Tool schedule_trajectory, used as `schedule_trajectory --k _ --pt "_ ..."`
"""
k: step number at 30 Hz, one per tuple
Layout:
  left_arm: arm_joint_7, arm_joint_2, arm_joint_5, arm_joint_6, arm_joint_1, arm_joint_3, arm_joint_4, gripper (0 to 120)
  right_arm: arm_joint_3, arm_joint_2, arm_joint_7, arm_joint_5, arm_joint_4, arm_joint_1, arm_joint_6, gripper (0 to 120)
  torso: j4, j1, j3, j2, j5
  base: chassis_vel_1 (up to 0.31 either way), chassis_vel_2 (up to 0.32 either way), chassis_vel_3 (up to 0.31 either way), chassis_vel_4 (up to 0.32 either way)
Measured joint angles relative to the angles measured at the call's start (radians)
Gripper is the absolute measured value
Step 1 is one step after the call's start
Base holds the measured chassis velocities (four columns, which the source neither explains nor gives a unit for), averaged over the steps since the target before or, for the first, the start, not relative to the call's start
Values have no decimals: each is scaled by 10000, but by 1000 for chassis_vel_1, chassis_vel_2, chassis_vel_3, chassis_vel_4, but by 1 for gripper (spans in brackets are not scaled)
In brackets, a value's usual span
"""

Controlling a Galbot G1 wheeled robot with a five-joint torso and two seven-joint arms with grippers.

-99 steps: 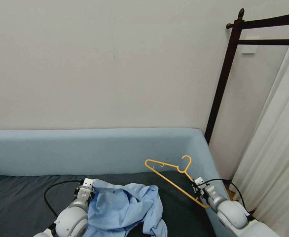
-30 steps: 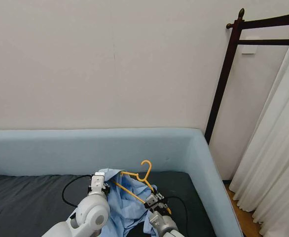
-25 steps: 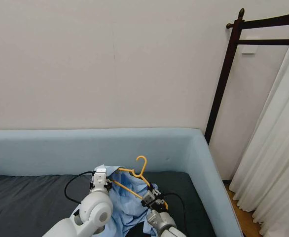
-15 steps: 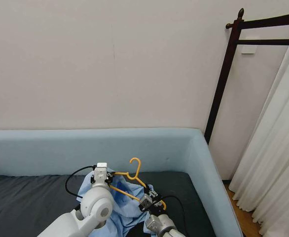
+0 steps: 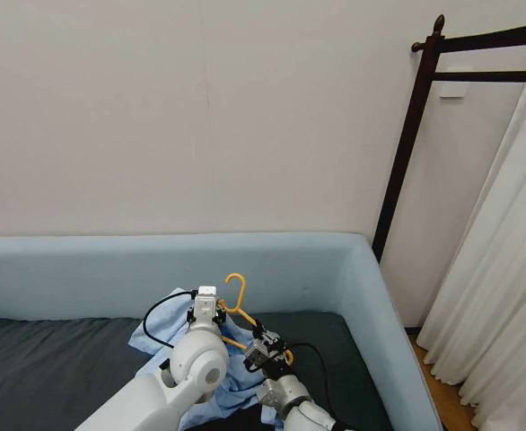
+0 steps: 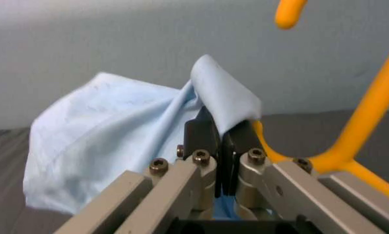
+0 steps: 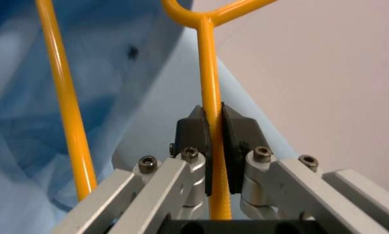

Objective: Pick up the clothes from the sofa and hang them on the clothes hanger.

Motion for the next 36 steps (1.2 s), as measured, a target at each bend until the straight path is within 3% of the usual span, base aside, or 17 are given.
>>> schedule_trajectory --k 6,12,18,28,32,36 --pt "371 385 -227 -2 -452 24 240 0 154 -270 -164 242 332 -77 31 4 -1 0 0 0 1 0 0 0 0" --pt "781 1246 -362 35 -280 314 -668 0 302 -563 -271 596 446 68 -60 4 1 0 -1 0 -1 0 0 0 0" --pt "1133 1482 -139 -19 -102 328 -1154 0 386 -646 -525 549 360 196 -147 4 2 0 -1 0 0 0 0 0 0" --pt "2100 1298 945 -371 -567 1392 -1299 0 210 -594 -971 43 518 252 -313 4 -2 0 0 0 1 0 0 0 0" --pt "2350 1555 1186 -435 -203 1419 -1821 0 339 -636 -817 482 460 304 -440 4 -1 0 -1 0 0 0 0 0 0" --pt "2852 2130 1761 -619 610 790 -2216 0 560 -836 -693 920 460 341 -452 4 1 0 -1 1 -1 0 0 0 0"
